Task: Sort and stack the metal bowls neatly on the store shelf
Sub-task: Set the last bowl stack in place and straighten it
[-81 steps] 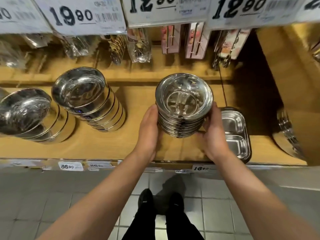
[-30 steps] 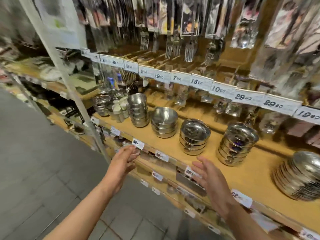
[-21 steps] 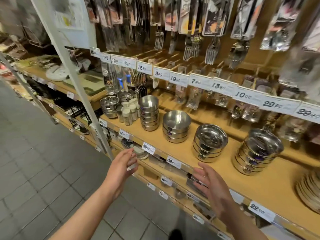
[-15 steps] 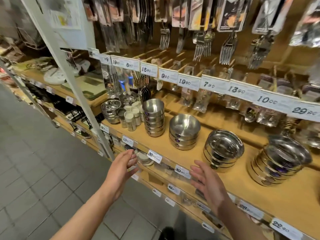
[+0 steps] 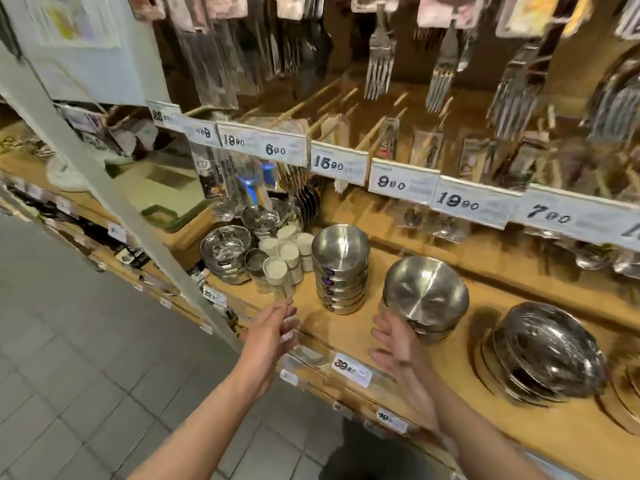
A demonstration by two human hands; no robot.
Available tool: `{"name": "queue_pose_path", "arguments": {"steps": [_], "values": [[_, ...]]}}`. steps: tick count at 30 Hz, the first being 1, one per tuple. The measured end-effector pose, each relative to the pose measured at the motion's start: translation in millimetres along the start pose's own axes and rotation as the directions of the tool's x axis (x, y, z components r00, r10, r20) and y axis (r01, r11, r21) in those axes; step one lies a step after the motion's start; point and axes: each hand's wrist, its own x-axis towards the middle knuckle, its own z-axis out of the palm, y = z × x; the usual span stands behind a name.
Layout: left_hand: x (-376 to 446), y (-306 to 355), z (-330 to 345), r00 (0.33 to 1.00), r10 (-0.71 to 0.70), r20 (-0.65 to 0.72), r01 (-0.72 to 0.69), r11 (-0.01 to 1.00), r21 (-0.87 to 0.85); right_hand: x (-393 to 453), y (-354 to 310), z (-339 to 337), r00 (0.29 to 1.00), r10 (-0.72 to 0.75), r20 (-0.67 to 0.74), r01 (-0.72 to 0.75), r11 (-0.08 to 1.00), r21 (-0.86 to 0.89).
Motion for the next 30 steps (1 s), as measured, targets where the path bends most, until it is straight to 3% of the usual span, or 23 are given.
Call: {"name": "queue_pose_path", "arguments": {"steps": [4,9,11,17,23,30], "values": [[46,10,7,0.996,-0.02,0.086,0.014,0.997,0.072,25,11,20,0.993,-0.12,0.004,0.119,0.992,0.027],[96,14,15,0.944,0.005,0.331,-0.07,0.981,0.184,56,8,47,0.969,-0.121,-0.214,0.15,0.981,0.125],[113,8,18,0.914,0.016,0.406,-0.092,0.981,0.168,69,12,52,0.962,-0.131,-0.239,0.168,0.976,0.141],[139,4,33,0.874,0.068,0.481,-0.136,0.985,0.106,92,16,61,0.949,-0.233,-0.212,0.28,0.932,0.232],[157,5,41,0.905,0.065,0.42,-0.083,0.996,0.024,105,17,69,0.911,-0.315,-0.267,0.361,0.921,0.145],[165,8,44,0.874,0.019,0.485,-0.052,0.997,0.055,115,16,71,0.922,-0.302,-0.241,0.358,0.903,0.238]]}}
